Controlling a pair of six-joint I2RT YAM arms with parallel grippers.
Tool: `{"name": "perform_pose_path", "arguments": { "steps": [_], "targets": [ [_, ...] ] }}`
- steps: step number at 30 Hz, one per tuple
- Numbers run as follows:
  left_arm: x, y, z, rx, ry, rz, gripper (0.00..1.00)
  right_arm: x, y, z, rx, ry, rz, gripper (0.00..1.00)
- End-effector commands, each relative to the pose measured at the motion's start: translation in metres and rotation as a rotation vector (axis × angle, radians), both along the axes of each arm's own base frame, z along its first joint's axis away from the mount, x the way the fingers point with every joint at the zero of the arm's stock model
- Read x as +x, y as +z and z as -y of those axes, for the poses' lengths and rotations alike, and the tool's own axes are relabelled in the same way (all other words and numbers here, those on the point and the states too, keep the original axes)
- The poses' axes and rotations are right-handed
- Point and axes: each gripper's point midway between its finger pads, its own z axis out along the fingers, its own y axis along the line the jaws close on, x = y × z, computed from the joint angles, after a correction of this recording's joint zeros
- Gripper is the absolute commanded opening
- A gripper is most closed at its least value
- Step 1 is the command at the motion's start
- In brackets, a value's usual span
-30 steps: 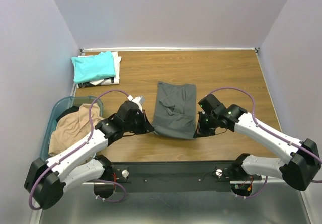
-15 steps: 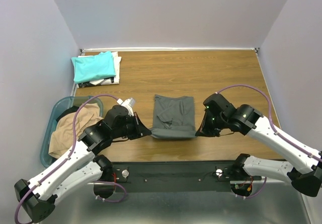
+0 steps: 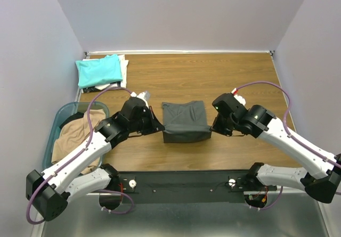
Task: Fold and stack the t-shirts
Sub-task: Fold the tshirt
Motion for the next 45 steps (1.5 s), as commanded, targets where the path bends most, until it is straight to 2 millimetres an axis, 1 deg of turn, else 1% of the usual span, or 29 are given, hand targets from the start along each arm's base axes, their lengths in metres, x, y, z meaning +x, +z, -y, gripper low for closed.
{"name": "perform_pose_path", "arguments": {
  "steps": [1, 3, 9, 10, 15, 16, 17, 18, 19, 20, 21, 23, 24, 25, 26, 28, 30, 31, 33, 34, 35, 36, 37, 38, 39, 40, 41, 44, 45],
  "targets": [
    [0.032, 0.017, -0.004, 0.013, 0.008, 0.104, 0.0, 0.027, 0.014, 0.009, -0.067, -0.082, 0.111, 0.01],
    [0.042, 0.013, -0.008, 0.027, 0.01, 0.106, 0.0, 0.033, 0.012, 0.008, -0.096, -0.082, 0.116, 0.0],
    [0.061, 0.013, -0.013, 0.033, 0.002, 0.13, 0.0, 0.058, 0.015, 0.007, -0.143, -0.107, 0.167, 0.0],
    [0.064, 0.009, -0.012, 0.04, -0.002, 0.122, 0.0, 0.061, 0.016, 0.007, -0.146, -0.109, 0.175, 0.01],
    [0.082, 0.008, -0.012, 0.049, -0.018, 0.145, 0.0, 0.083, 0.012, 0.011, -0.182, -0.116, 0.194, 0.0],
    [0.087, 0.003, -0.012, 0.059, -0.018, 0.137, 0.0, 0.089, 0.013, 0.011, -0.179, -0.12, 0.202, 0.0],
    [0.092, 0.005, -0.011, 0.057, -0.016, 0.147, 0.0, 0.094, 0.009, 0.015, -0.189, -0.129, 0.193, 0.0],
    [0.097, 0.004, -0.013, 0.057, -0.015, 0.152, 0.0, 0.099, 0.01, 0.015, -0.19, -0.128, 0.204, 0.0],
    [0.102, -0.001, -0.012, 0.062, -0.016, 0.143, 0.0, 0.103, 0.008, 0.017, -0.196, -0.129, 0.202, 0.0],
    [0.106, 0.001, -0.008, 0.05, -0.026, 0.15, 0.0, 0.108, 0.005, 0.021, -0.203, -0.139, 0.196, 0.0],
    [0.11, -0.007, -0.008, 0.059, -0.034, 0.133, 0.0, 0.115, 0.005, 0.021, -0.204, -0.135, 0.201, 0.0],
    [0.117, -0.009, -0.004, 0.059, -0.048, 0.134, 0.0, 0.122, 0.004, 0.024, -0.202, -0.135, 0.196, 0.0],
    [0.12, -0.012, -0.003, 0.065, -0.052, 0.131, 0.0, 0.127, -0.002, 0.025, -0.219, -0.123, 0.184, 0.0],
    [0.125, -0.018, -0.004, 0.078, -0.054, 0.121, 0.0, 0.132, -0.003, 0.023, -0.215, -0.12, 0.189, 0.0],
    [0.131, -0.018, -0.003, 0.078, -0.052, 0.13, 0.0, 0.138, -0.003, 0.024, -0.221, -0.113, 0.188, 0.0],
    [0.139, -0.022, -0.003, 0.081, -0.051, 0.128, 0.0, 0.148, -0.011, 0.024, -0.241, -0.103, 0.174, 0.01],
    [0.149, -0.029, -0.001, 0.08, -0.057, 0.119, 0.0, 0.157, -0.014, 0.027, -0.255, -0.094, 0.17, 0.0],
    [0.154, -0.038, 0.001, 0.084, -0.065, 0.099, 0.0, 0.162, -0.021, 0.026, -0.267, -0.089, 0.159, 0.0],
    [0.164, -0.04, 0.004, 0.084, -0.073, 0.106, 0.0, 0.172, -0.024, 0.031, -0.28, -0.079, 0.157, 0.0],
    [0.167, -0.049, 0.005, 0.092, -0.077, 0.083, 0.0, 0.178, -0.03, 0.031, -0.285, -0.076, 0.151, 0.01],
    [0.172, -0.048, 0.006, 0.092, -0.076, 0.086, 0.0, 0.183, -0.032, 0.03, -0.282, -0.068, 0.145, 0.0],
    [0.176, -0.055, 0.006, 0.101, -0.074, 0.074, 0.0, 0.191, -0.032, 0.034, -0.285, -0.068, 0.153, 0.0],
    [0.178, -0.058, 0.005, 0.105, -0.07, 0.069, 0.0, 0.195, -0.034, 0.034, -0.283, -0.063, 0.15, 0.01],
    [0.181, -0.058, 0.005, 0.108, -0.065, 0.07, 0.0, 0.199, -0.042, 0.032, -0.288, -0.05, 0.13, 0.0],
    [0.185, -0.061, 0.002, 0.113, -0.056, 0.067, 0.0, 0.207, -0.04, 0.033, -0.29, -0.043, 0.138, 0.0],
    [0.186, -0.067, -0.001, 0.121, -0.048, 0.051, 0.0, 0.21, -0.044, 0.031, -0.293, -0.032, 0.132, 0.0],
    [0.187, -0.069, -0.002, 0.125, -0.045, 0.044, 0.0, 0.213, -0.053, 0.03, -0.299, -0.02, 0.11, 0.0],
    [0.19, -0.074, -0.007, 0.126, -0.028, 0.029, 0.0, 0.222, -0.058, 0.027, -0.303, 0.003, 0.101, 0.0],
    [0.191, -0.074, -0.008, 0.125, -0.024, 0.028, 0.0, 0.223, -0.065, 0.027, -0.313, 0.012, 0.087, 0.0]
  ]
}}
